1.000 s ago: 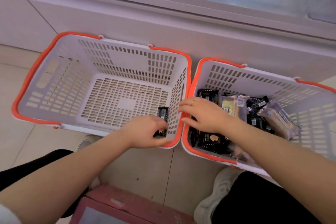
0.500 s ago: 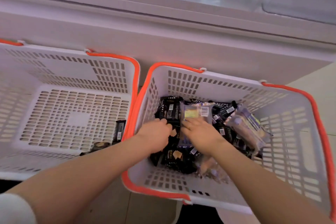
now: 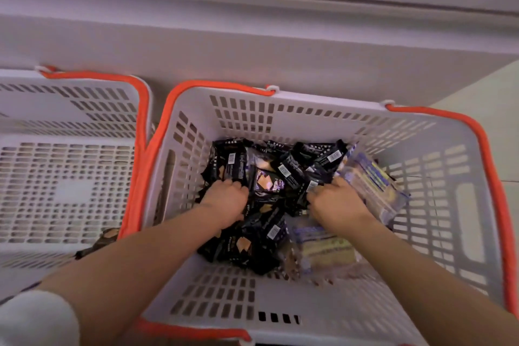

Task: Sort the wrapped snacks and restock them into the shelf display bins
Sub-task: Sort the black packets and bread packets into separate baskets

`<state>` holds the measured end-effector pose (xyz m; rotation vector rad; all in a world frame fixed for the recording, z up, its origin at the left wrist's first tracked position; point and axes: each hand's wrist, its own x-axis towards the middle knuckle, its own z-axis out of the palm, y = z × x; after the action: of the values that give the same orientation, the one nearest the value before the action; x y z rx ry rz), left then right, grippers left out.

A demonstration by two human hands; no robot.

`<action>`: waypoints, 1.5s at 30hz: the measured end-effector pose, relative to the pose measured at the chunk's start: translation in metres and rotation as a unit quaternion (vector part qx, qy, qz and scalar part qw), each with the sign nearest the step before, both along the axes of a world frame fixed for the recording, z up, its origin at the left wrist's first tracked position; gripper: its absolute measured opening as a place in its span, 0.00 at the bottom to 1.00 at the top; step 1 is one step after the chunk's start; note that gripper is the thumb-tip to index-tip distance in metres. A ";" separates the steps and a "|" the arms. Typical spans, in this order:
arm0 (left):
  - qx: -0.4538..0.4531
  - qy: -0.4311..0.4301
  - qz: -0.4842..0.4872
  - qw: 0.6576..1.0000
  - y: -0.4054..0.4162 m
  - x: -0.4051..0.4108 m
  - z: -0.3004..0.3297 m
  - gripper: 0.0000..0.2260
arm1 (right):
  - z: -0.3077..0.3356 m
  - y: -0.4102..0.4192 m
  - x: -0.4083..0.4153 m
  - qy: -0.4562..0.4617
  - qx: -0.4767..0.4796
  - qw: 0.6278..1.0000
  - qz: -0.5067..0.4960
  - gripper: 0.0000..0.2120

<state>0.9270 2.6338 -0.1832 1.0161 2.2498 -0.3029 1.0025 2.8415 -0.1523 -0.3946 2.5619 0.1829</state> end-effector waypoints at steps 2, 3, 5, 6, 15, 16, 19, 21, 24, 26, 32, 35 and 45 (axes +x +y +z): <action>0.012 -0.025 0.020 0.999 0.000 -0.003 0.001 0.19 | 0.000 -0.001 0.002 0.074 -0.016 0.995 -0.058 0.08; 0.027 -0.046 0.045 0.998 0.000 -0.006 0.003 0.18 | -0.001 -0.004 0.001 0.109 -0.048 0.988 -0.100 0.10; 0.073 -0.076 0.109 0.988 -0.003 -0.014 0.012 0.17 | -0.006 -0.010 -0.005 0.105 -0.089 0.978 -0.154 0.14; 0.106 -0.074 0.137 0.982 -0.005 -0.019 0.018 0.17 | -0.012 -0.013 -0.009 0.097 -0.102 0.974 -0.180 0.19; 0.232 -0.045 0.059 0.970 0.011 -0.026 0.016 0.18 | -0.029 -0.021 -0.034 0.086 -0.084 0.956 -0.268 0.34; 0.205 -0.031 0.026 0.978 0.015 -0.026 0.010 0.20 | -0.029 -0.017 -0.033 0.085 -0.081 0.958 -0.262 0.33; 0.168 0.011 -0.022 0.985 0.026 -0.024 -0.004 0.22 | -0.030 -0.009 -0.026 0.057 -0.114 0.962 -0.241 0.27; 0.173 0.031 -0.029 0.984 0.029 -0.023 -0.008 0.24 | -0.031 -0.008 -0.019 0.034 -0.176 0.950 -0.257 0.25; 0.158 0.042 -0.021 0.986 0.029 -0.025 -0.009 0.28 | -0.029 -0.011 -0.010 0.044 -0.214 0.931 -0.292 0.26; 0.124 0.050 -0.020 0.991 0.025 -0.027 -0.007 0.30 | -0.028 -0.013 -0.006 0.054 -0.224 0.921 -0.314 0.24; 0.122 -0.022 0.008 0.992 0.010 -0.016 0.011 0.22 | -0.001 -0.024 0.000 0.151 -0.362 0.817 -0.422 0.15; 0.184 -0.042 0.065 0.980 -0.003 -0.012 0.039 0.22 | 0.025 -0.038 -0.004 0.185 -0.486 0.676 -0.523 0.09; 0.318 -0.074 0.316 0.891 -0.142 -0.021 0.156 0.14 | 0.109 -0.156 -0.040 0.104 -0.613 0.603 -0.500 0.14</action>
<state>0.9061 2.4918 -0.0271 0.4988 2.4301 0.8116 0.9620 2.6859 -0.0435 0.7160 2.2356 -2.0653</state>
